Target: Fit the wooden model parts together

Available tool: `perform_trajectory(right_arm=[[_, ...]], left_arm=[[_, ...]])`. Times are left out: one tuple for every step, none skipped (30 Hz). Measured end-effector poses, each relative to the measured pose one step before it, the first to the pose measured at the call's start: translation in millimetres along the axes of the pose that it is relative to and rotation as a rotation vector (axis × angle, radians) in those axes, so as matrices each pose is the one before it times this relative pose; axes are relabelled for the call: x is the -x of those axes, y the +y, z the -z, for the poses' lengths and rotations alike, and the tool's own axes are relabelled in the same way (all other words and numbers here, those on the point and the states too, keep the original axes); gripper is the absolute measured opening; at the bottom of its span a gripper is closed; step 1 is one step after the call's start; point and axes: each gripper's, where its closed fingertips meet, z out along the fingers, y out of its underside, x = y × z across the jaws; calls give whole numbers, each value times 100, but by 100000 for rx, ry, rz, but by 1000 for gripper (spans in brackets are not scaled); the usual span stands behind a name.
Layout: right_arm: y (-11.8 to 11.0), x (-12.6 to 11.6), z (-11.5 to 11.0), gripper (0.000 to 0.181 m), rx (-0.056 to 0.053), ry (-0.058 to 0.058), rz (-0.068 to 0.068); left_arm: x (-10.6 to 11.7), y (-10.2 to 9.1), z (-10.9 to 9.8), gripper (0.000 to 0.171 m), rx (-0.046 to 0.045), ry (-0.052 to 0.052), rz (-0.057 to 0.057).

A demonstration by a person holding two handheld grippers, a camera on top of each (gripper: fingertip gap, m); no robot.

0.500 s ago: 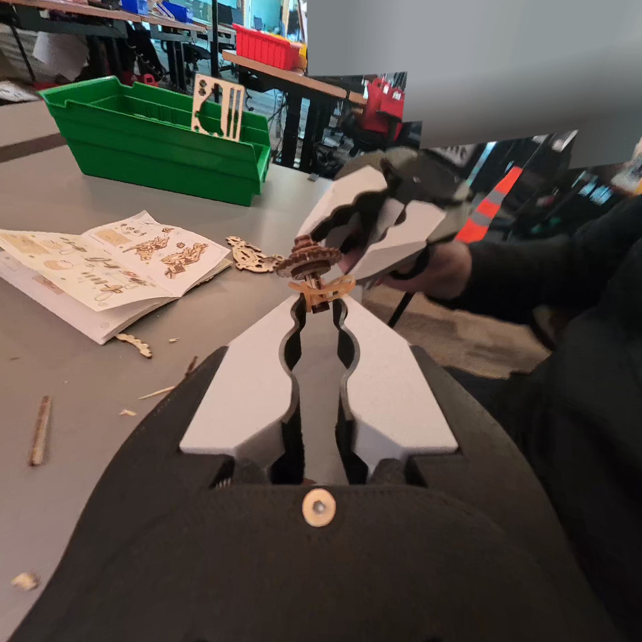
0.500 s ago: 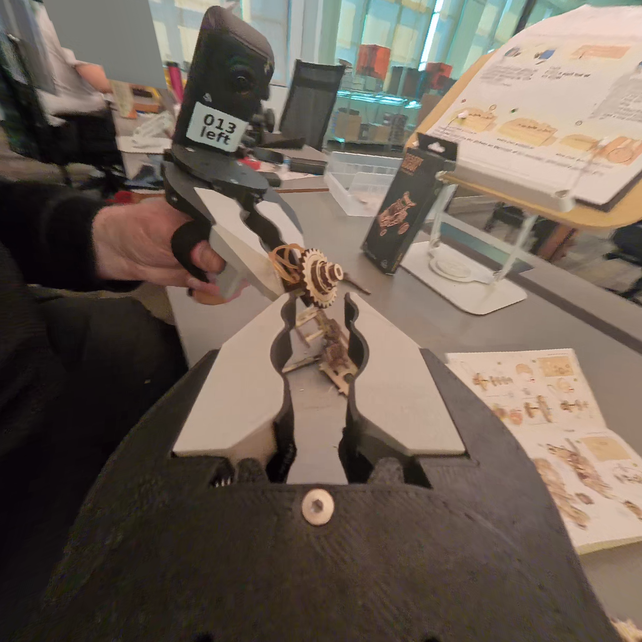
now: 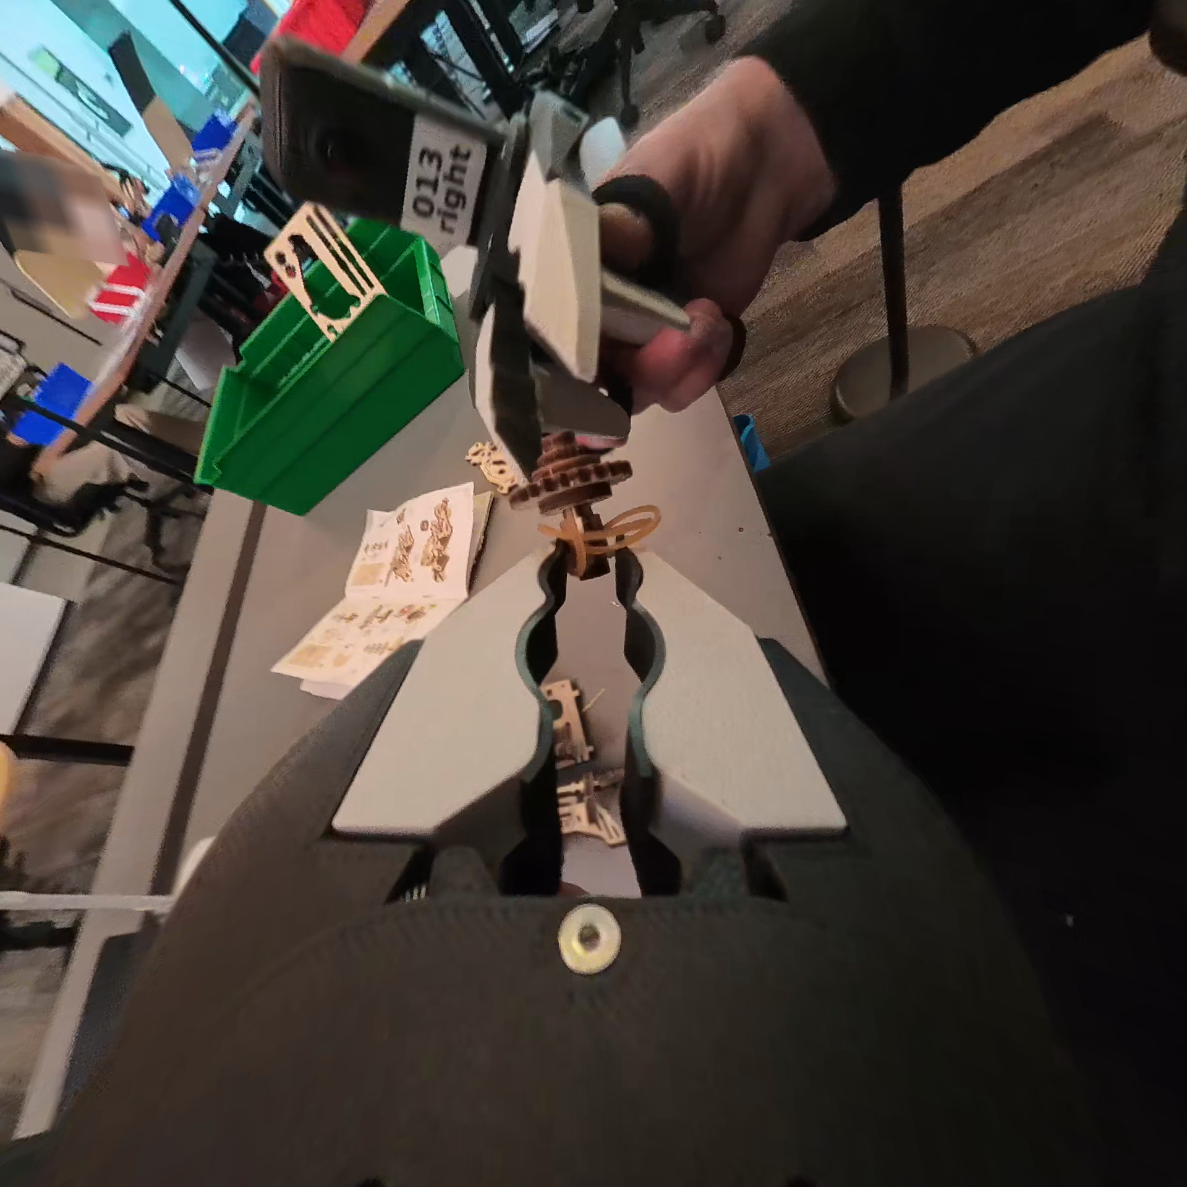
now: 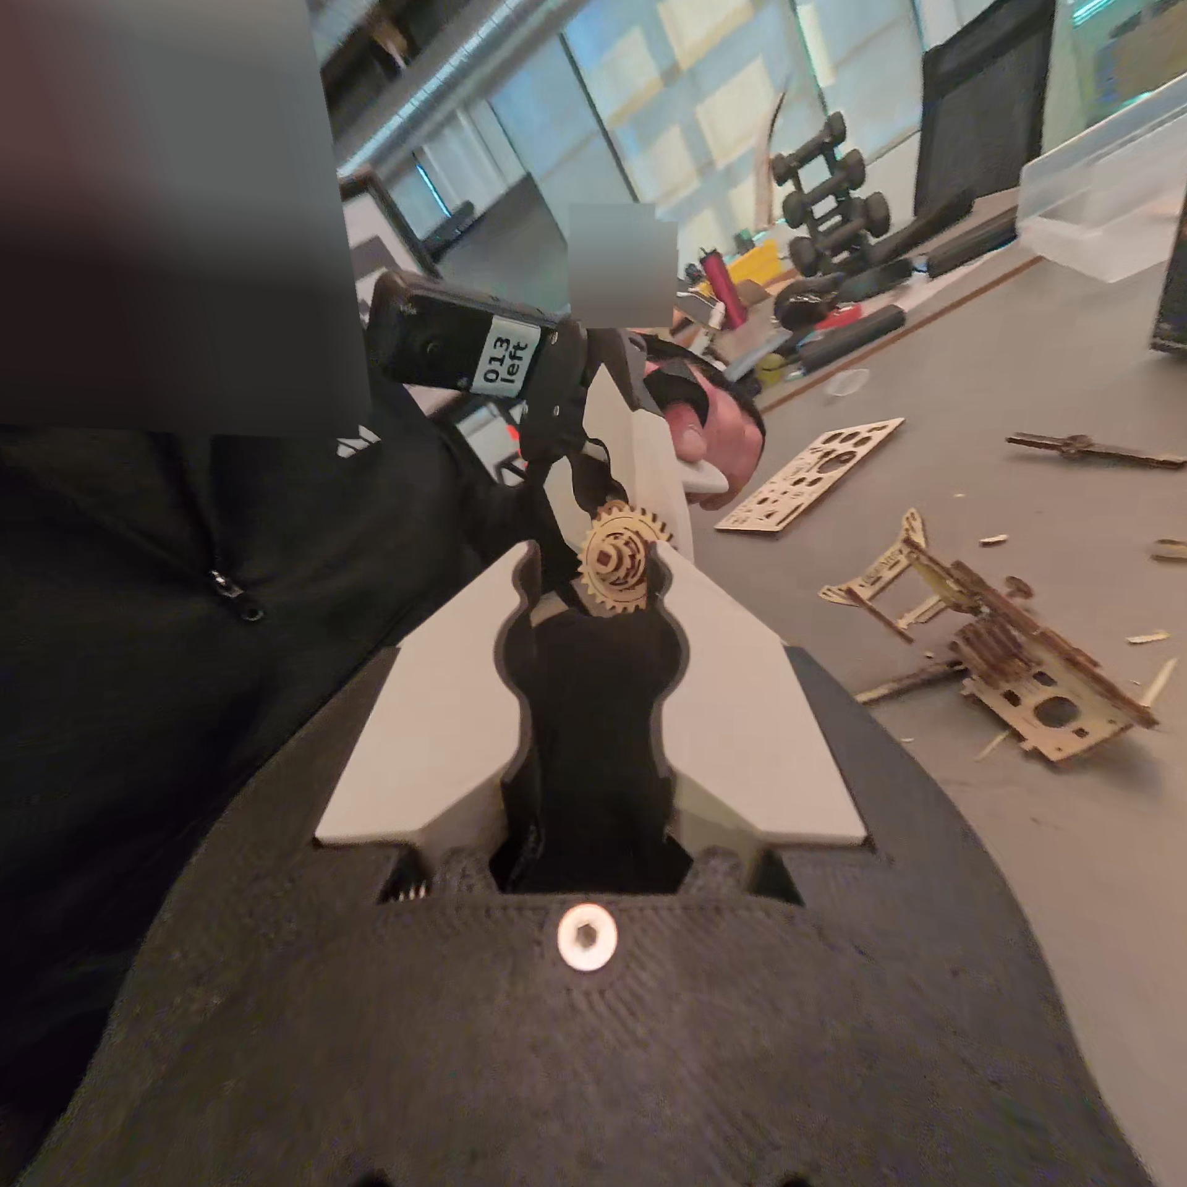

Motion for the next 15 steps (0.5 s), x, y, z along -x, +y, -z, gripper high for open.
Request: perform_trajectory(right_arm=[[-86,27,88,28,-876,-1871,-1336],[-120,-48,149,26,-931,-1270,-918],[-192,-121,224,26,-1381,-619,-876],[-231,-79,249,28,-1661,-841,-1207],[-154,-198,216,32,-1111,-140,-1248],[-54,-294,179,37,-422,959,-492],[-89,-164,157,36,-637,516,-53],[-91,103,81,35,-747,-1232,-638],[146,319,-106,32,890,-2418,-599],[263,295,-231,32,1706,-1985,-8],[132,450,-215,31,914,-3121,-248],[90,522,-120,22,795,-3830,-663],[86,244,-65,17,722,-2205,-531],[46,11,11,17,182,-908,-462],[17,73,50,17,-280,-1614,-1069]], left_arm=[[39,-151,57,12,396,-339,-3102],[135,-111,-6,12,574,-603,-2307],[193,-111,-18,12,441,-832,-1726],[140,-184,-19,12,-130,-653,-1837],[53,-251,-18,12,-433,-87,-1572],[17,-282,-27,12,-533,138,-1247],[19,-264,-24,12,-635,109,-1252],[-22,-258,-53,12,-579,408,-1170],[-75,-219,-102,12,-286,670,-1404],[-74,-133,-140,12,80,519,-1719],[-91,-67,-146,12,113,642,-1396],[-98,-8,-139,12,-10,699,-933],[-83,6,-78,12,-135,438,-1312],[-38,-16,-34,12,-166,246,-930],[-13,-120,2,12,-626,257,-547]])
